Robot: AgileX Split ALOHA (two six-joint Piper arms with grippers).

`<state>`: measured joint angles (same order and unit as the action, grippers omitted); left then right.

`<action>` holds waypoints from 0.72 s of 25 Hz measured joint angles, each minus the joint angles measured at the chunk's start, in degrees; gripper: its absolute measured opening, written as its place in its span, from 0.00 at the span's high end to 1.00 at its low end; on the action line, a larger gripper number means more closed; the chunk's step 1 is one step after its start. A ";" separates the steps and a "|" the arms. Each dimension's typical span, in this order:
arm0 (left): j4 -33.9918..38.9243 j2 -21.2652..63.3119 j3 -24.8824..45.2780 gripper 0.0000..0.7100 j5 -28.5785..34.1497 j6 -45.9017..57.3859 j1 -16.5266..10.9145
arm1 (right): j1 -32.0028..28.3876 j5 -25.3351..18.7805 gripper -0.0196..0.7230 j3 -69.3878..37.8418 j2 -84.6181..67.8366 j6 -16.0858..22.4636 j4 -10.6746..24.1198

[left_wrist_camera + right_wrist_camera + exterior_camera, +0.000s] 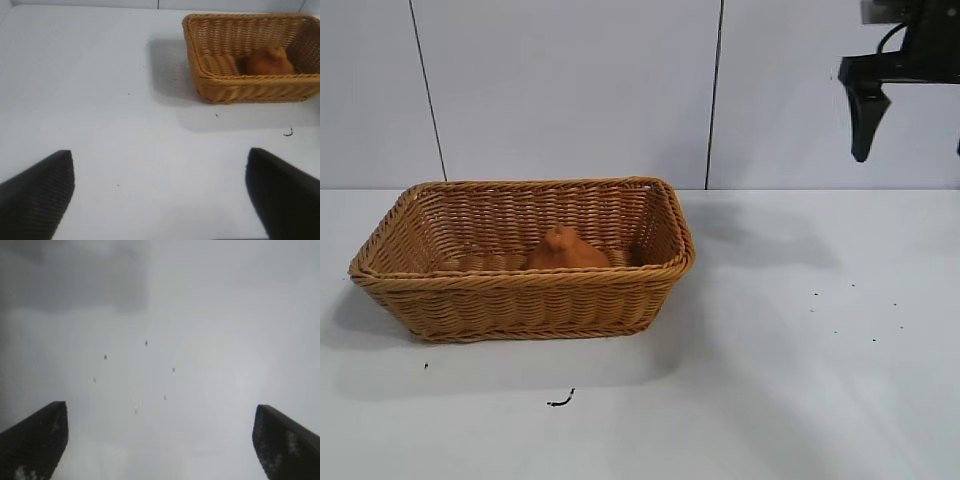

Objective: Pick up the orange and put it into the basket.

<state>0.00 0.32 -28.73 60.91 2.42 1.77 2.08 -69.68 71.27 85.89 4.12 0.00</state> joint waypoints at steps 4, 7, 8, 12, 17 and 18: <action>0.00 0.00 0.00 0.06 0.00 0.00 0.00 | 0.00 0.00 0.04 -10.60 -13.42 -0.71 0.00; 0.00 0.00 0.00 0.06 0.00 0.00 0.00 | 0.00 -0.02 0.04 -18.19 -23.07 -1.92 -0.31; 0.00 0.00 0.00 0.06 0.00 0.00 0.00 | 0.00 -0.02 0.04 -20.24 -25.82 -2.13 -0.31; 0.00 0.00 0.00 0.06 0.00 0.00 0.00 | 0.00 3.38 0.04 -29.32 -38.97 -2.57 -0.47; 0.00 0.00 0.00 0.06 0.00 0.00 0.00 | 0.00 10.11 0.04 -41.05 -55.52 -4.12 -0.53; 0.00 0.00 0.00 0.06 0.00 0.00 0.00 | 0.00 10.10 0.04 -42.37 -58.55 -4.12 -0.53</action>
<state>0.00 0.32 -28.73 60.91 2.42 1.77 2.08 -59.57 28.90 27.34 0.00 -0.53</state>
